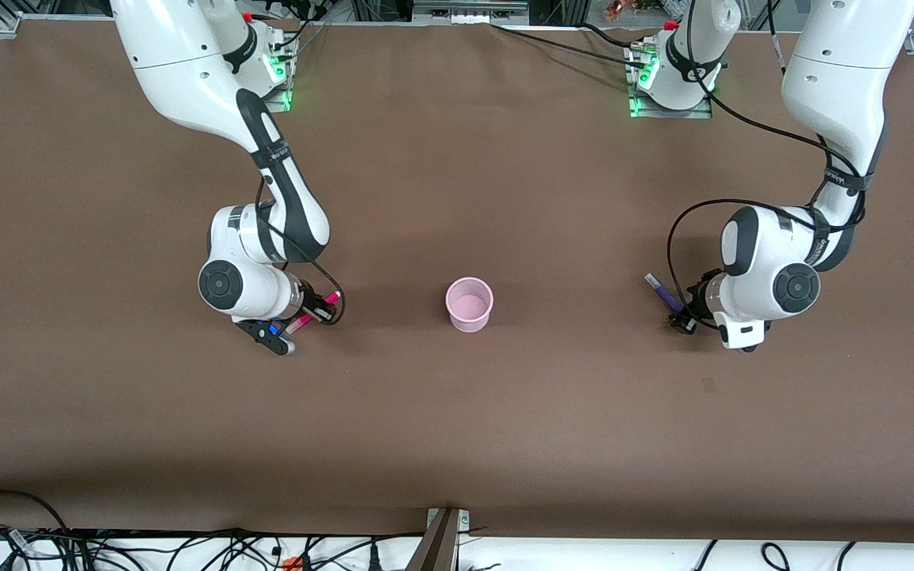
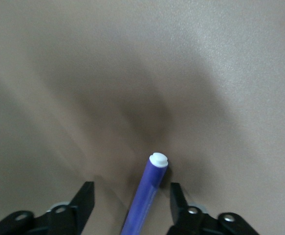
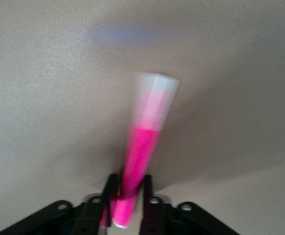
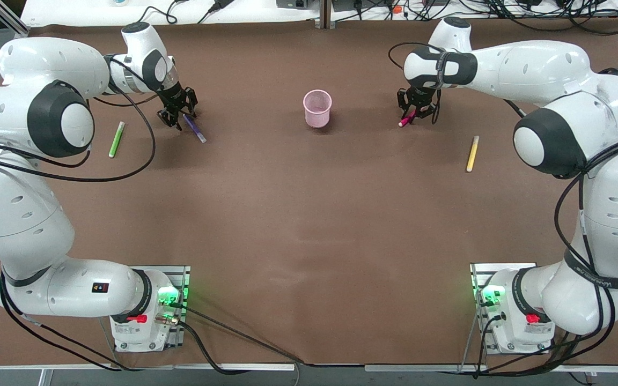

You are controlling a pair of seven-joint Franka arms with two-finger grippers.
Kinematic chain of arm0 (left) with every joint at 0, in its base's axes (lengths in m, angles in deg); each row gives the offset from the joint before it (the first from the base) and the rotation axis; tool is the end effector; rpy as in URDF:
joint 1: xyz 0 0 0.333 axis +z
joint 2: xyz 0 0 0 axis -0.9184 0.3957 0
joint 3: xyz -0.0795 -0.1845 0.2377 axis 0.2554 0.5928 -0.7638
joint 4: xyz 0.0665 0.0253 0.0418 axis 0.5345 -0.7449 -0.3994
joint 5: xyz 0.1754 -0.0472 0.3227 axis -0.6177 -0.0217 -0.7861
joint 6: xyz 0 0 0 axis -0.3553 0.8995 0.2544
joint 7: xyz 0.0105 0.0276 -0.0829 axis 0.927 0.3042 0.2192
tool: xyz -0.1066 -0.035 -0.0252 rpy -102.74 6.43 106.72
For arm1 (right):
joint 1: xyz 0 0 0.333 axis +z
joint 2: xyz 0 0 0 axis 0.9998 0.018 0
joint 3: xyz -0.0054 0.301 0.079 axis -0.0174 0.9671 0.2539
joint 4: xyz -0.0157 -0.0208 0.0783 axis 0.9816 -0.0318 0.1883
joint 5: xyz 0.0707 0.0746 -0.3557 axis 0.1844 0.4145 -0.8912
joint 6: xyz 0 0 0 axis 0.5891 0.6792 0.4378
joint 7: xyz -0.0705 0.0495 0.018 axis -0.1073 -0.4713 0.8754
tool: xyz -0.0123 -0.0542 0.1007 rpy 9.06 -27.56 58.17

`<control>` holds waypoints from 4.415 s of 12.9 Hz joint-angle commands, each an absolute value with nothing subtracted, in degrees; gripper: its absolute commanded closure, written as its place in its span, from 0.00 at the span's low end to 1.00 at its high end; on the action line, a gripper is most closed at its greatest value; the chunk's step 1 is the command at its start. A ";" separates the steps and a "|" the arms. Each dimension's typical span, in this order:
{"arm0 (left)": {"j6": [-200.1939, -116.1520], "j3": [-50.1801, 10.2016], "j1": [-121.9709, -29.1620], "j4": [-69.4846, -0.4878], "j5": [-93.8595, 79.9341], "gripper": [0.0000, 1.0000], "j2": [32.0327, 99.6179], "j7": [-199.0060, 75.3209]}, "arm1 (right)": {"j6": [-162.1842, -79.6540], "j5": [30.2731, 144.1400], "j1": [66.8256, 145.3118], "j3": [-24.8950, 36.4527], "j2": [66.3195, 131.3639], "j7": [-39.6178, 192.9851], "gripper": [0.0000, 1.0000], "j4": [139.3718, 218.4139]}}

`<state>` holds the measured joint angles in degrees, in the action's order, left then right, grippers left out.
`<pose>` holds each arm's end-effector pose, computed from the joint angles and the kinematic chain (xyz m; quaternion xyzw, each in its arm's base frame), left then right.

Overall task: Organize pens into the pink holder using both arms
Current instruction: 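Lift the pink marker over the pink cup with the right gripper, then drop the pink marker into the cup while the left gripper carries purple marker, then move the purple marker above the pink cup with the left gripper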

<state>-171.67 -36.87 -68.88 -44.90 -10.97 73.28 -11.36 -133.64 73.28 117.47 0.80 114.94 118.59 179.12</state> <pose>0.5848 -0.0386 0.1817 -0.8726 -0.4754 0.1097 0.0216 0.5929 0.2173 0.1809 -0.9527 0.2801 0.1111 0.0405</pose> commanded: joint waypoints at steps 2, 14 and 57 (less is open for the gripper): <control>-171.70 -36.73 -68.80 -43.47 -10.07 0.61 74.39 -12.83 | -127.68 77.42 117.71 2.09 112.91 118.10 1.00 178.23; -161.52 -37.08 -68.28 -37.93 -8.40 1.00 66.94 -13.80 | -109.78 124.15 118.59 7.17 114.84 138.32 1.00 161.43; -155.97 -36.21 -110.99 -9.28 -54.89 1.00 80.72 65.74 | -95.21 55.03 116.39 -5.38 73.80 87.71 0.00 174.62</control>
